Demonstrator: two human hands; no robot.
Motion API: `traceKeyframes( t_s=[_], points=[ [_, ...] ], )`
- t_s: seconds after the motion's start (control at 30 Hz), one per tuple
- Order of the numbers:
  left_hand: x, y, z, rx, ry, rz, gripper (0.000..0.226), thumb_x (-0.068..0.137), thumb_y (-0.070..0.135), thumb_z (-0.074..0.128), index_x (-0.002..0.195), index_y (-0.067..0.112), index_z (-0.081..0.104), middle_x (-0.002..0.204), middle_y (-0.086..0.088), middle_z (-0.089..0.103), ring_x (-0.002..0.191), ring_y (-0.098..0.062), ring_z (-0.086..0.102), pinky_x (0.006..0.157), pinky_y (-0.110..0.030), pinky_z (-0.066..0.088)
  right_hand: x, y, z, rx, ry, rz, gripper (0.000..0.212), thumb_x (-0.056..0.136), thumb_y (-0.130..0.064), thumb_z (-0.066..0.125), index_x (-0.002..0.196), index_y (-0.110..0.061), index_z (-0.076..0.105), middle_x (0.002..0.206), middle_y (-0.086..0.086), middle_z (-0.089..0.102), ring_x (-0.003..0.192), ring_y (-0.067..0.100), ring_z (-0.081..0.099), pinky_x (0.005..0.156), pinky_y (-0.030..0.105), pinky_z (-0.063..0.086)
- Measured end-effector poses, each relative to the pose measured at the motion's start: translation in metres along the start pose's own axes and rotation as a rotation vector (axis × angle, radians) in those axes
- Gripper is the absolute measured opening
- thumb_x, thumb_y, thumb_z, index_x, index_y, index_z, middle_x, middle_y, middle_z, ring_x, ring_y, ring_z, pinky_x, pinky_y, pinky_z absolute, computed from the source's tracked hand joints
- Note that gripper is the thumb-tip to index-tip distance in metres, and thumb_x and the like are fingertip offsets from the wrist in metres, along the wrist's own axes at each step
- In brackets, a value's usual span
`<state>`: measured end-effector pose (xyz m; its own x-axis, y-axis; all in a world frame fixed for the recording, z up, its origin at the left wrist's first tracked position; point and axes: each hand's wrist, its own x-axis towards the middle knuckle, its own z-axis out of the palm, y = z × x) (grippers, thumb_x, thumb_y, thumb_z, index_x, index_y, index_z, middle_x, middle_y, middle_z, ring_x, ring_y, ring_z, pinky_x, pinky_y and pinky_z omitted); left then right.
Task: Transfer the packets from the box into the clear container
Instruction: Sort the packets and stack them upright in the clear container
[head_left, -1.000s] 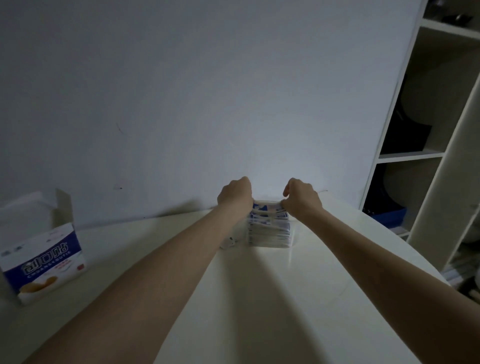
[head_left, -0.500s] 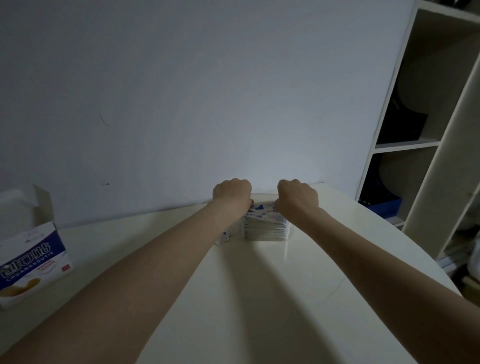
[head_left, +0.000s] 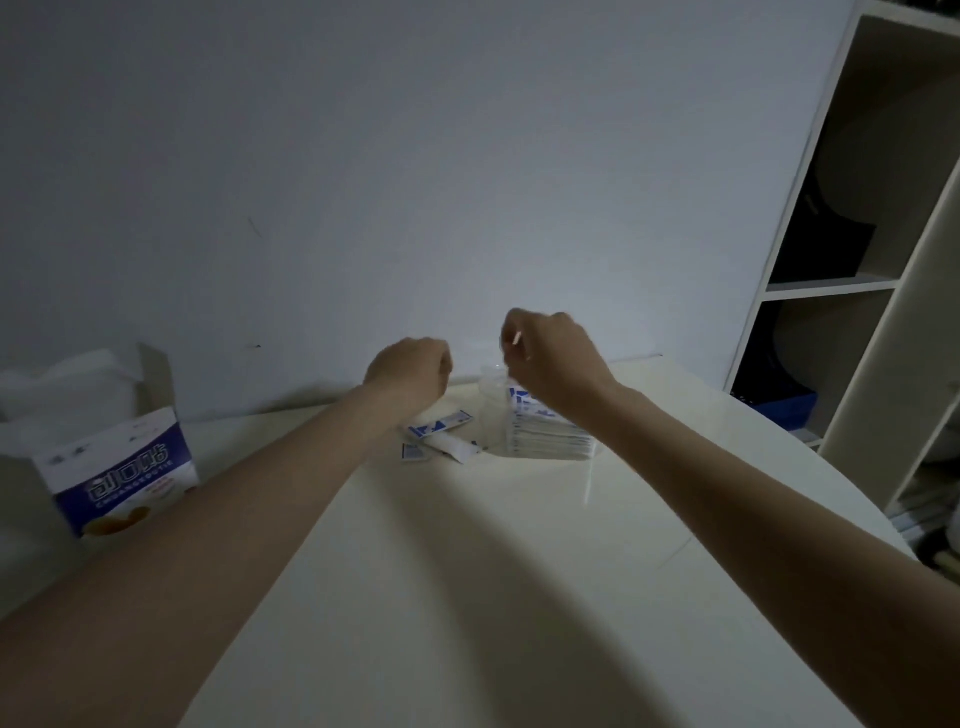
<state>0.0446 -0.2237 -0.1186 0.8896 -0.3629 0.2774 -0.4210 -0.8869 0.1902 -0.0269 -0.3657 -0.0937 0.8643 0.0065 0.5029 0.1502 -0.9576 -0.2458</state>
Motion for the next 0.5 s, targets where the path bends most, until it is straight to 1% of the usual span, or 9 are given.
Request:
traceKeyframes(
  t_s=[0.07,0.1,0.17,0.23,0.3,0.37,0.43,0.5],
  points=[
    [-0.013,-0.021,0.009,0.041,-0.243,0.029,0.037,0.094,0.012,0.042,0.13,0.016,0.052,0.134,-0.008,0.054,0.119,-0.025,0.052,0.096,-0.03,0.04,-0.01,-0.021,0.02,-0.001,-0.15,-0.118,0.022,0.092,-0.008,0.041,0.102,-0.005,0.061,0.097,0.019,0.066,0.089,0.034,0.063,0.077,0.035,0.052],
    [-0.02,-0.028,0.014,0.05,-0.337,0.059,0.037,0.094,0.017,0.046,0.131,0.017,0.051,0.135,-0.007,0.053,0.12,-0.024,0.052,0.097,-0.028,0.04,-0.015,-0.029,0.033,-0.038,-0.233,-0.142,0.024,0.093,-0.008,0.041,0.107,-0.004,0.06,0.104,0.021,0.064,0.095,0.035,0.062,0.077,0.032,0.049],
    [-0.036,-0.039,0.02,-0.004,-0.419,0.098,0.034,0.095,0.026,0.049,0.128,0.018,0.055,0.133,-0.003,0.056,0.12,-0.022,0.052,0.098,-0.027,0.039,-0.024,-0.04,0.06,-0.118,-0.366,-0.168,0.027,0.094,-0.009,0.04,0.114,-0.001,0.056,0.116,0.021,0.06,0.108,0.035,0.057,0.082,0.033,0.044],
    [-0.047,-0.047,0.021,-0.097,-0.407,0.089,0.031,0.096,0.025,0.046,0.125,0.021,0.056,0.133,0.001,0.056,0.121,-0.018,0.052,0.099,-0.025,0.038,-0.031,-0.044,0.08,-0.183,-0.444,-0.184,0.029,0.094,-0.006,0.036,0.117,0.003,0.053,0.122,0.021,0.055,0.115,0.033,0.054,0.09,0.035,0.041],
    [-0.054,-0.053,0.018,-0.099,-0.382,0.108,0.034,0.094,0.016,0.048,0.127,0.019,0.056,0.134,0.001,0.055,0.122,-0.017,0.05,0.1,-0.023,0.037,-0.035,-0.045,0.088,-0.236,-0.424,-0.156,0.032,0.095,-0.004,0.033,0.121,0.003,0.049,0.127,0.019,0.053,0.118,0.031,0.05,0.092,0.036,0.039],
    [-0.06,-0.06,0.013,-0.101,-0.354,0.109,0.036,0.089,0.013,0.051,0.125,0.019,0.059,0.13,0.0,0.058,0.119,-0.017,0.052,0.1,-0.024,0.039,-0.037,-0.041,0.088,-0.246,-0.38,-0.173,0.029,0.094,-0.007,0.035,0.117,0.0,0.051,0.123,0.018,0.056,0.115,0.03,0.051,0.087,0.035,0.04],
    [-0.065,-0.065,0.01,-0.163,-0.321,0.08,0.031,0.084,0.017,0.058,0.114,0.022,0.065,0.12,0.001,0.062,0.11,-0.015,0.056,0.095,-0.026,0.044,-0.039,-0.037,0.085,-0.22,-0.374,-0.215,0.025,0.093,-0.007,0.036,0.109,-0.002,0.055,0.116,0.017,0.06,0.109,0.03,0.053,0.081,0.035,0.04],
    [-0.071,-0.065,0.011,-0.24,-0.287,0.044,0.026,0.079,0.022,0.064,0.105,0.024,0.065,0.113,0.002,0.062,0.103,-0.014,0.058,0.09,-0.028,0.048,-0.043,-0.033,0.08,-0.213,-0.376,-0.275,0.024,0.093,-0.01,0.038,0.107,-0.004,0.056,0.11,0.017,0.062,0.103,0.031,0.055,0.076,0.034,0.039]
  ],
)
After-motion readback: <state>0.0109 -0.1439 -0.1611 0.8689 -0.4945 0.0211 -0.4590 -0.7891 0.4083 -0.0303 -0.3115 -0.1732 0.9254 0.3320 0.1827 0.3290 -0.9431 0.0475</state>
